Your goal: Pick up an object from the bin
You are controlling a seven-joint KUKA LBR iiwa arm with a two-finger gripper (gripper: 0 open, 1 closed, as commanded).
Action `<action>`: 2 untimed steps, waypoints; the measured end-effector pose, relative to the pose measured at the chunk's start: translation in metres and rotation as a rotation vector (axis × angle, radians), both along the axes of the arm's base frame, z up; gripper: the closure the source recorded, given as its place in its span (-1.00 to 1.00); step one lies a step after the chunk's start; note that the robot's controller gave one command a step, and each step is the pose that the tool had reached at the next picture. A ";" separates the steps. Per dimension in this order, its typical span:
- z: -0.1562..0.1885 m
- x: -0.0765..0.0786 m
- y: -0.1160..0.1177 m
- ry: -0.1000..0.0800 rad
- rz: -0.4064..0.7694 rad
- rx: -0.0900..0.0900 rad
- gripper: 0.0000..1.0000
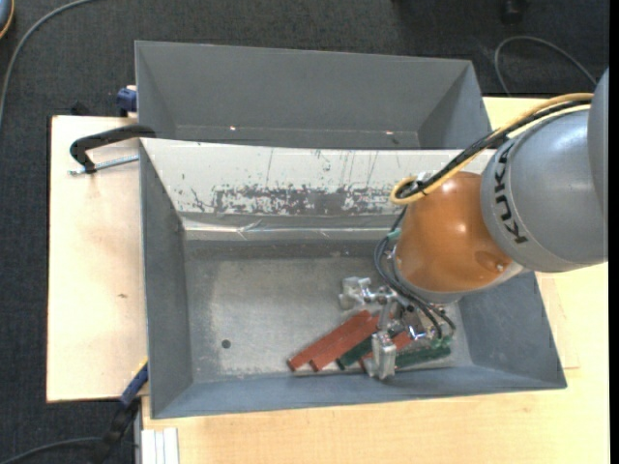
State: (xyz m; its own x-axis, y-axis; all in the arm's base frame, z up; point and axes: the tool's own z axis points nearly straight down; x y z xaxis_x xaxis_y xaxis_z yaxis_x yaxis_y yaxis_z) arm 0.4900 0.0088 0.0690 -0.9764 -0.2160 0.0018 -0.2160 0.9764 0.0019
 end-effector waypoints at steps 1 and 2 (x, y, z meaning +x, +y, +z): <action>0.004 0.004 0.000 -0.010 0.001 0.000 1.00; 0.158 0.005 0.011 -0.009 -0.091 0.000 1.00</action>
Offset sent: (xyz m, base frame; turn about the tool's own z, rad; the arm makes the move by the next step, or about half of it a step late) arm 0.0000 0.0000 0.0000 0.0000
